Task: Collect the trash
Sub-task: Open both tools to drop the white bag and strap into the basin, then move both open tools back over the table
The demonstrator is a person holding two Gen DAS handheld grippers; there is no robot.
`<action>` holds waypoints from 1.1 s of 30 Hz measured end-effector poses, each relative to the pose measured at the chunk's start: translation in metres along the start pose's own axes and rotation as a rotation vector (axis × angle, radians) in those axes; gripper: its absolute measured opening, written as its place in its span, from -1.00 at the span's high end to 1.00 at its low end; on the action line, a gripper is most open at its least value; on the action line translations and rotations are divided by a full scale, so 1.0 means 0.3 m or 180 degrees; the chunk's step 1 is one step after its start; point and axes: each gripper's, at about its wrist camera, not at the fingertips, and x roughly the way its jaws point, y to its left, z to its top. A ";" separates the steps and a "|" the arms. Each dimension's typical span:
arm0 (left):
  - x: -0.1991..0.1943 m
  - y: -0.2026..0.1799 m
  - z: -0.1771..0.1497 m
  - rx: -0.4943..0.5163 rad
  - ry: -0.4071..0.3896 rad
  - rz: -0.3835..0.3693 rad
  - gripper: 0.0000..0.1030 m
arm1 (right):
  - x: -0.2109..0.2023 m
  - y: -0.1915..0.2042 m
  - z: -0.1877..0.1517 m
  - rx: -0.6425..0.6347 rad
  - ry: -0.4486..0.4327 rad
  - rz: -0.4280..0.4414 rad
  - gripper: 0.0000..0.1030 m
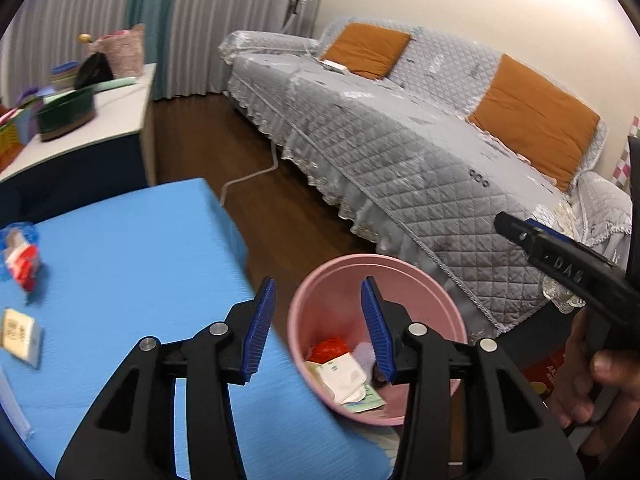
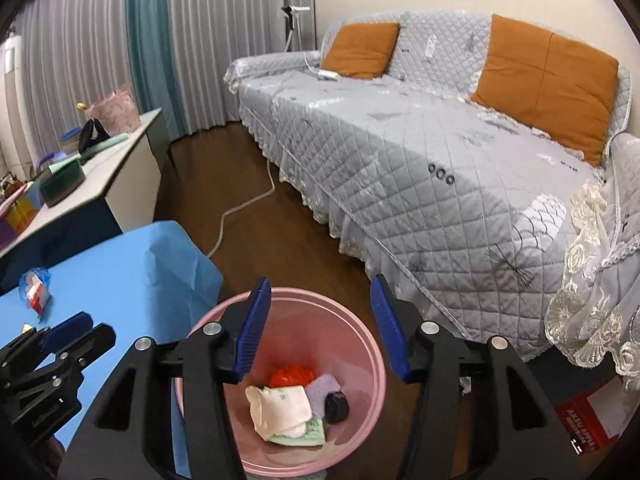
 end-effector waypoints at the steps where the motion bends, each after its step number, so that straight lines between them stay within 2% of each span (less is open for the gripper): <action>1: -0.016 0.016 -0.001 -0.0005 -0.0021 0.0034 0.16 | -0.011 0.014 0.006 0.0000 -0.0036 0.0033 -0.02; 8: -0.184 0.181 -0.014 -0.0036 -0.0222 0.0371 0.16 | -0.080 0.141 0.027 -0.0105 -0.0200 0.0260 -0.02; 12: -0.288 0.296 -0.045 -0.0094 -0.0335 0.0654 0.16 | -0.127 0.226 0.037 -0.0126 -0.0270 0.0409 -0.01; 16: -0.378 0.452 -0.108 -0.0302 -0.0374 0.1056 0.16 | -0.184 0.319 0.038 -0.0135 -0.0292 0.0551 -0.01; 21: -0.418 0.641 -0.196 -0.0539 -0.0239 0.1471 0.15 | -0.267 0.443 0.040 -0.0172 -0.0349 0.0743 -0.02; 27: -0.416 0.799 -0.289 -0.0680 -0.0017 0.1726 0.12 | -0.320 0.604 0.014 -0.0295 -0.0414 0.0953 -0.11; 33: -0.367 0.887 -0.371 -0.0870 0.0249 0.1610 0.11 | -0.305 0.746 -0.018 -0.0582 -0.0389 0.1143 -0.13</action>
